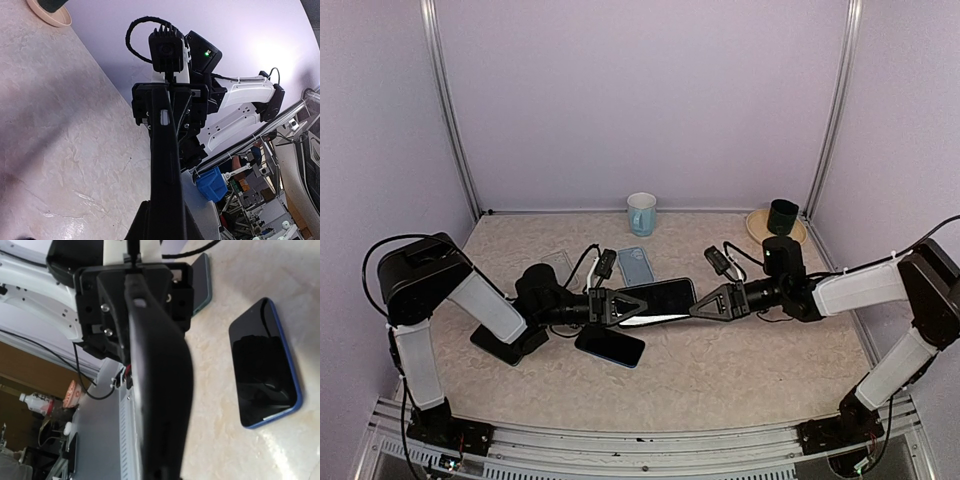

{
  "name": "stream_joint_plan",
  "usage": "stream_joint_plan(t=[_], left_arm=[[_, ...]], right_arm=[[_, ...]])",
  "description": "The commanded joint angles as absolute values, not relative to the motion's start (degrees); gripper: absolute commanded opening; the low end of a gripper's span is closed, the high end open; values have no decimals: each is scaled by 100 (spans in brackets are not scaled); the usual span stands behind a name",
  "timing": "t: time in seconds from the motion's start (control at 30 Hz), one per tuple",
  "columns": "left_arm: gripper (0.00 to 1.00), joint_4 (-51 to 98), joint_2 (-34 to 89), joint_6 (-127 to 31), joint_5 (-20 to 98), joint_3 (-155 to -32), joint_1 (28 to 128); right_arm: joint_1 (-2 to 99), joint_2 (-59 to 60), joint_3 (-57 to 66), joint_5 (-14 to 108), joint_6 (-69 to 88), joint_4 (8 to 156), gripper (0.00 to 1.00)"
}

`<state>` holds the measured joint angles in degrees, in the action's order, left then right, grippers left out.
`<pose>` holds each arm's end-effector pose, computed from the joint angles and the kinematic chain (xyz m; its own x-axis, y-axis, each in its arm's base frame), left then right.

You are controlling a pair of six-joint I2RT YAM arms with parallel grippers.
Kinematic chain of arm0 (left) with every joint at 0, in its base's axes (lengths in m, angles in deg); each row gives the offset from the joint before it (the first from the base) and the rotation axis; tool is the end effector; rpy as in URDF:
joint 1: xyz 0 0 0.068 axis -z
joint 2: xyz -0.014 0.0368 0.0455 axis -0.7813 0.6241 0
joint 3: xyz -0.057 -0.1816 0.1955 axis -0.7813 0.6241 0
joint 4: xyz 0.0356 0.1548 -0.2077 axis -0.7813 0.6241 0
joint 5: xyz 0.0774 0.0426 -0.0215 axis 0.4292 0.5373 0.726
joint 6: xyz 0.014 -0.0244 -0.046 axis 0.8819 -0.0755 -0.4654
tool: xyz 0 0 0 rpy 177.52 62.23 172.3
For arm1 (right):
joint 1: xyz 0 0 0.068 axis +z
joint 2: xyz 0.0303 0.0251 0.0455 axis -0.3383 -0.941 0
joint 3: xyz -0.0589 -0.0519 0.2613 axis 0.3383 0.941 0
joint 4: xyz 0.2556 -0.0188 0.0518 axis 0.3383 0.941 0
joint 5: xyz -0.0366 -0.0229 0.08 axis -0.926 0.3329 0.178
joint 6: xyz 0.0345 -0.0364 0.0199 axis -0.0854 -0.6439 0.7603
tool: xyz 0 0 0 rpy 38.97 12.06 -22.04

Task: Put the phone into the phone case
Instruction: Press the phone with the phone case.

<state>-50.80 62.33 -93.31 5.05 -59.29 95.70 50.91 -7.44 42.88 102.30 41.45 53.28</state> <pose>0.2285 -0.2566 0.1540 -0.8080 -0.0783 -0.5840 0.5865 -0.0120 -0.8099 0.2372 0.1803 0.1841 -0.8521 -0.1827 -0.4904 -0.5130 0.1062 0.8518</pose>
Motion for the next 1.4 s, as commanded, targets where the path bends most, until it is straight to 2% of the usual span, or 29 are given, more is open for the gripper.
stream_joint_plan(t=[0.0,0.23,0.5,0.57,0.7,0.83,1.07,1.37], left_arm=[[0,-5238,6057,-9078,551,-5896,9541],[0,-5471,6042,-9141,401,-5825,9526],[0,-5637,6056,-9232,296,-5831,9524],[0,-5630,6048,-9220,285,-5824,9524],[0,-5565,6010,-9199,284,-5821,9515],[0,-5513,5992,-9177,290,-5823,9518],[0,-5406,6016,-9155,232,-5896,9537],[0,-5150,6063,-9007,264,-6023,9627]], right_arm=[[5120,-425,4233,10276,4024,5506,1],[4838,-136,4553,10726,4644,4530,5],[4675,-160,4937,11110,5715,2942,18],[4659,-166,4968,11147,5861,2749,24],[4623,-118,4748,10928,5329,3635,39],[4623,-69,4313,10323,4375,5302,46],[4623,-244,3959,9659,3954,6210,51],[4655,-532,3874,10046,4352,5643,50]])
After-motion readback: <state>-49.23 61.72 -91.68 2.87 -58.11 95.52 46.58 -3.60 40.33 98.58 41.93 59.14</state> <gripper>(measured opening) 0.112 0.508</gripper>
